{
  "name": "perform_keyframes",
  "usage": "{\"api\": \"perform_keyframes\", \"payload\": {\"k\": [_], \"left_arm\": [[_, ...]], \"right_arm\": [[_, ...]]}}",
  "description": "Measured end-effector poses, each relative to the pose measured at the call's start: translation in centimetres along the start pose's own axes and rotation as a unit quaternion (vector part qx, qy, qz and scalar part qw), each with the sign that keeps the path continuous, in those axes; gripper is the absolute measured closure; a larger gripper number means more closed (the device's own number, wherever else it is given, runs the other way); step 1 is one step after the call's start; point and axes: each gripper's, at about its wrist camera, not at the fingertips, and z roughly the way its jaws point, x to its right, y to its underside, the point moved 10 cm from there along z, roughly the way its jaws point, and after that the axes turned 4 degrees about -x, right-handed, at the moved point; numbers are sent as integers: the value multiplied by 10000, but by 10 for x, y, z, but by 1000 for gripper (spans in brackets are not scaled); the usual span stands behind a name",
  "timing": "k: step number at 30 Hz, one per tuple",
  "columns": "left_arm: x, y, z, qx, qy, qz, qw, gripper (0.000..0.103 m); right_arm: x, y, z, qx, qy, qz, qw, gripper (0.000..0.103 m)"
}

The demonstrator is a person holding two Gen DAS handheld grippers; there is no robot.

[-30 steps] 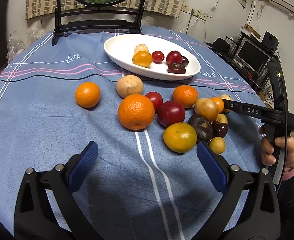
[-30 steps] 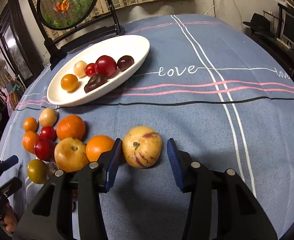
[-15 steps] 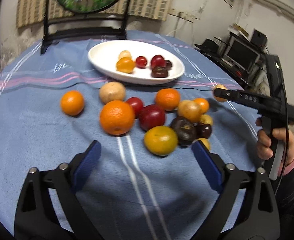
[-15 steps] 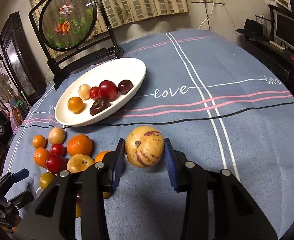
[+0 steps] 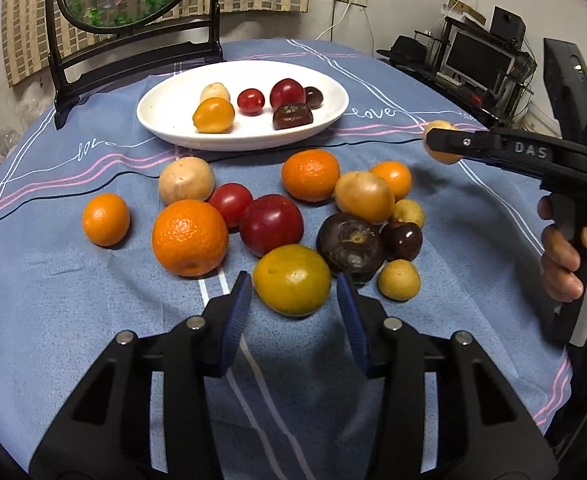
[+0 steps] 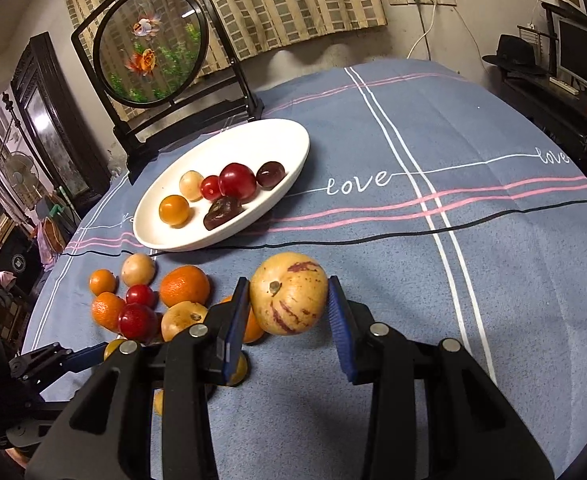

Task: Organize fruits
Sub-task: 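Grasp the pepino melon with the right gripper while the left gripper approaches the yellow citrus, then carry the pepino and yellow citrus onto the white plate and release both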

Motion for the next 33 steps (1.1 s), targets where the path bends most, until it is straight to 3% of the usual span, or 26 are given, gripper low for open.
{"api": "perform_keyframes", "payload": {"k": [23, 33], "left_arm": [[-1, 0, 10, -174, -26, -32, 9998, 60], [-5, -7, -14, 221, 91, -169, 9996, 61]], "right_arm": [[-1, 0, -2, 8, -25, 1, 10000, 64], [-13, 3, -2, 70, -43, -312, 9995, 64]]}}
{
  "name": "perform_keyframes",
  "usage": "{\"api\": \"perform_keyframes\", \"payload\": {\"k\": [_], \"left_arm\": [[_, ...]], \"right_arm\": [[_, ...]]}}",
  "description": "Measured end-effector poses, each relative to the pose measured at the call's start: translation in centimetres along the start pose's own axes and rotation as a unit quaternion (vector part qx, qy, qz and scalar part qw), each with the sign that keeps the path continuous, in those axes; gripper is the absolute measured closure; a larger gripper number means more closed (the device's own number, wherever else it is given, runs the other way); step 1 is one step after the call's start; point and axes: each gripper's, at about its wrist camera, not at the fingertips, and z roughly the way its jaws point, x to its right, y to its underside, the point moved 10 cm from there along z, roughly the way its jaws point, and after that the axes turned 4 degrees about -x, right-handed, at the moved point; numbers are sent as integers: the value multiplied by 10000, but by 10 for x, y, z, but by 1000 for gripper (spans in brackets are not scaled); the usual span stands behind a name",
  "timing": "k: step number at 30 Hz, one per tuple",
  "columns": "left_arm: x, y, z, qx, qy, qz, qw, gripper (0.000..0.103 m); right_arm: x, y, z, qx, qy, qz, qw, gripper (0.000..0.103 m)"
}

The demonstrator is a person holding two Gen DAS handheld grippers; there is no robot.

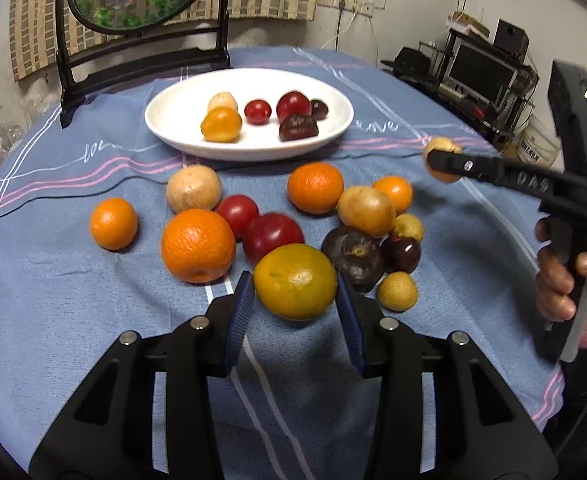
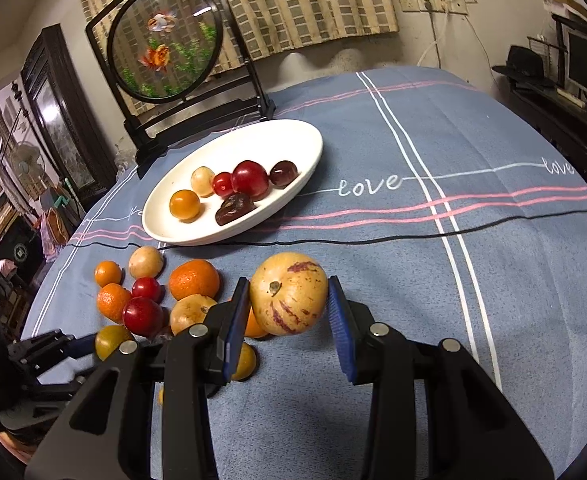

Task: Organize fruits
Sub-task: 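Carry the pepino and yellow citrus onto the white plate and release both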

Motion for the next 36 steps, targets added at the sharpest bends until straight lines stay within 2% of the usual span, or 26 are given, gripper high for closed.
{"api": "perform_keyframes", "payload": {"k": [2, 6, 11, 15, 18, 20, 24, 26, 33, 34, 36], "left_arm": [[-4, -6, -8, 84, 33, -9, 10000, 61], [-15, -27, -24, 269, 139, -50, 9995, 61], [-32, -71, -27, 459, 140, 14, 9988, 61], [-53, -114, -8, 454, 236, -144, 9986, 61], [-77, -148, 21, 391, 79, -358, 9986, 61], [-90, -159, 40, 293, -83, -432, 9986, 61], [-108, -166, 70, 93, -215, -584, 9980, 61], [-114, -168, 82, -4, -164, -659, 9977, 61], [-120, -161, 111, -328, -195, -690, 9969, 59], [-119, -160, 111, -349, -179, -708, 9967, 56], [-117, -161, 105, -257, -183, -723, 9969, 39]], "right_arm": [[-4, 0, 0, 9, 6, -88, 10000, 64], [-25, -7, -1, 15, -242, -349, 9991, 64], [-56, -35, 9, 34, -415, -677, 9968, 64], [-76, -58, 39, -110, -437, -876, 9951, 64], [-86, -68, 68, -328, -394, -951, 9942, 64], [-89, -73, 87, -438, -314, -1012, 9934, 64], [-98, -74, 104, -584, -331, -1153, 9911, 64], [-102, -74, 111, -663, -355, -1241, 9894, 64], [-107, -65, 127, -974, -351, -1424, 9844, 63], [-108, -64, 127, -982, -339, -1446, 9840, 62], [-109, -64, 124, -972, -348, -1448, 9841, 60]]}}
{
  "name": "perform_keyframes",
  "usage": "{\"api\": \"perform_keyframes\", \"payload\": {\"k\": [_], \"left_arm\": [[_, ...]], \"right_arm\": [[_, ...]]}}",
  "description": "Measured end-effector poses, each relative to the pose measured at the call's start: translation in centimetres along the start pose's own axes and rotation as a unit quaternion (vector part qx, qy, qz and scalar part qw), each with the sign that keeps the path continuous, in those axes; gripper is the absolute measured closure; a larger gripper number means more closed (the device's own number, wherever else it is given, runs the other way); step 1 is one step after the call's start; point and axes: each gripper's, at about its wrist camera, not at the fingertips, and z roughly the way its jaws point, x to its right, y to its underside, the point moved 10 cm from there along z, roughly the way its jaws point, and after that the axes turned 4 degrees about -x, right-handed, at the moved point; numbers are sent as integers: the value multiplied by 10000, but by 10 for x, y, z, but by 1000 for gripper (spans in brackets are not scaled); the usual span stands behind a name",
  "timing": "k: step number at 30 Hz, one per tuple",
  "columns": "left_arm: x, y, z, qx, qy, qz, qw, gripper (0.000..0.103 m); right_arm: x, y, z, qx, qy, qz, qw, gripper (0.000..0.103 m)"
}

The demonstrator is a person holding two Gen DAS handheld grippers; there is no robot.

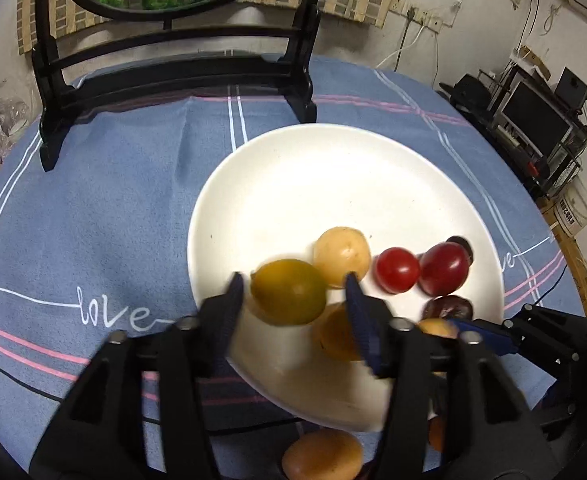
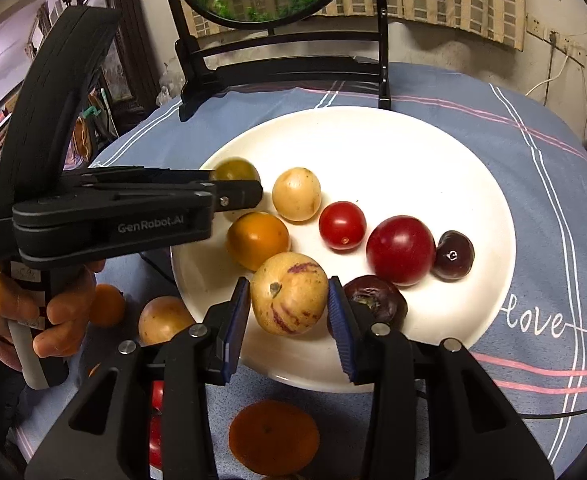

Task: Organize fruits
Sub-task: 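Carry the pepino and yellow citrus onto the white plate and release both, then grasp the large orange with the left gripper while the right gripper grasps the pale yellow fruit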

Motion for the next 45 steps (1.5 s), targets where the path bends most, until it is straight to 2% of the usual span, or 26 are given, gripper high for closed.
{"api": "perform_keyframes", "payload": {"k": [2, 3, 5, 6, 10, 15, 18, 22, 26, 29, 31, 36, 45], "left_arm": [[1, -3, -15, 203, -59, 22, 9998, 30], [2, -4, -22, 279, -82, 41, 9996, 24], [5, -1, -41, 447, -163, 97, 9988, 21], [6, 1, -49, 505, -197, 136, 9984, 14], [17, 22, -82, 759, -168, 208, 9968, 11], [28, 64, -108, 880, 183, -49, 9959, 4], [31, 98, -114, 938, 78, -84, 9955, 4], [33, 139, -115, 847, -173, 25, 9963, 4], [44, 173, -113, 782, -202, 351, 9961, 4], [47, 177, -113, 693, 63, 294, 9971, 4], [47, 178, -112, 654, 156, 238, 9975, 4], [44, 181, -104, 441, 172, 106, 9988, 4], [41, 182, -99, 307, 230, -26, 9993, 4]], "right_arm": [[0, -1, -4, 37, 39, 7, 10000, 53], [-1, -2, -10, 131, 89, 20, 9999, 39], [-1, -2, -19, 273, 125, 6, 9995, 38], [-4, -1, -26, 334, 163, -51, 9993, 38], [-12, 10, -53, 608, 278, -137, 9977, 38], [-12, 34, -82, 917, 205, -29, 9956, 34], [-4, 51, -92, 1065, 226, 91, 9940, 34], [16, 85, -94, 907, 69, 451, 9948, 34], [18, 119, -98, 664, -34, 438, 9968, 34], [5, 139, -100, 505, -162, 243, 9983, 34], [0, 145, -107, 571, -264, 191, 9978, 34], [3, 148, -111, 632, -336, 327, 9969, 34], [-26, 170, -102, 96, -752, -116, 9971, 39]]}}
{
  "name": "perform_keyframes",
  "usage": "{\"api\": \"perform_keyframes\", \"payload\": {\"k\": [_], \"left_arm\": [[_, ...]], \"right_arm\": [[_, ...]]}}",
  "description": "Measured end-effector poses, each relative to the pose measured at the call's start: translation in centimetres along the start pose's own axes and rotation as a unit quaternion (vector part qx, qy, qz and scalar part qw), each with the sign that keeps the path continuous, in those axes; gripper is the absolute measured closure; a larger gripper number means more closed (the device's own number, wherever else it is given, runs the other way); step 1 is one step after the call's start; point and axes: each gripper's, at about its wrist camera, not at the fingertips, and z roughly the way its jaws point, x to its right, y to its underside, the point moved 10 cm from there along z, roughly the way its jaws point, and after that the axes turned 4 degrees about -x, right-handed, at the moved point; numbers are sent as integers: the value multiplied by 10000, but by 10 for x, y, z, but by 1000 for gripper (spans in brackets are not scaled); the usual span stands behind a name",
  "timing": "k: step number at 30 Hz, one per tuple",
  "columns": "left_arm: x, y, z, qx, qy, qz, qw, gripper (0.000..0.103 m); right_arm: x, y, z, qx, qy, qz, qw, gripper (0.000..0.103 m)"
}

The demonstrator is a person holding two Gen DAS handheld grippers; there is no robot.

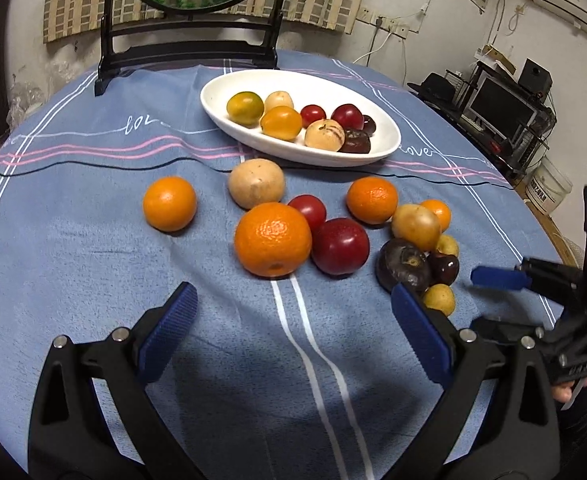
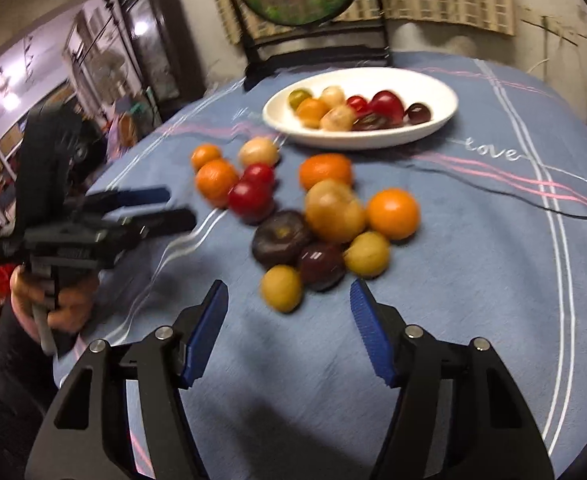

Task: Organize fruits
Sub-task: 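Grasp the large orange with the left gripper while the right gripper grasps the pale yellow fruit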

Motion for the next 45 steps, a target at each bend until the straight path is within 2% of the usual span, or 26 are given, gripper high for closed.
{"api": "perform_keyframes", "payload": {"k": [3, 4, 6, 20, 23, 24, 30, 33, 38, 43, 45], "left_arm": [[0, 0, 1, -23, 13, -38, 10000, 4], [0, 0, 1, -18, 12, -33, 10000, 4], [1, 0, 1, -8, 4, -14, 10000, 4], [-1, -1, -3, 91, -47, -52, 9999, 4], [-3, -1, -2, 73, -46, -88, 9999, 4], [-4, 0, -2, 55, -31, -111, 9999, 4], [-9, 0, 5, -91, 207, -319, 9992, 6], [-10, 0, 5, -67, 291, -410, 9987, 13], [-16, -10, 7, 40, 211, -507, 9985, 36], [-18, -20, 16, 4, 82, -508, 9987, 44], [-19, -21, 20, -43, 78, -540, 9985, 51]], "right_arm": [[-2, 5, 3, -130, -64, 66, 9999, 46], [-3, 7, 5, -193, -76, 65, 9998, 57], [-5, 8, 10, -304, -36, 25, 9995, 61], [-3, 0, 27, -431, 42, 352, 9984, 65], [-2, -1, 29, -441, 136, 337, 9984, 71], [-1, -2, 29, -441, 153, 371, 9982, 76], [2, -5, 22, -261, -242, 592, 9976, 77], [-1, -7, 17, -136, -306, 558, 9979, 77], [0, -7, 15, -112, -299, 599, 9977, 77], [-1, -7, 13, -56, -293, 579, 9979, 77], [-2, -7, 12, -36, -289, 568, 9980, 77]]}}
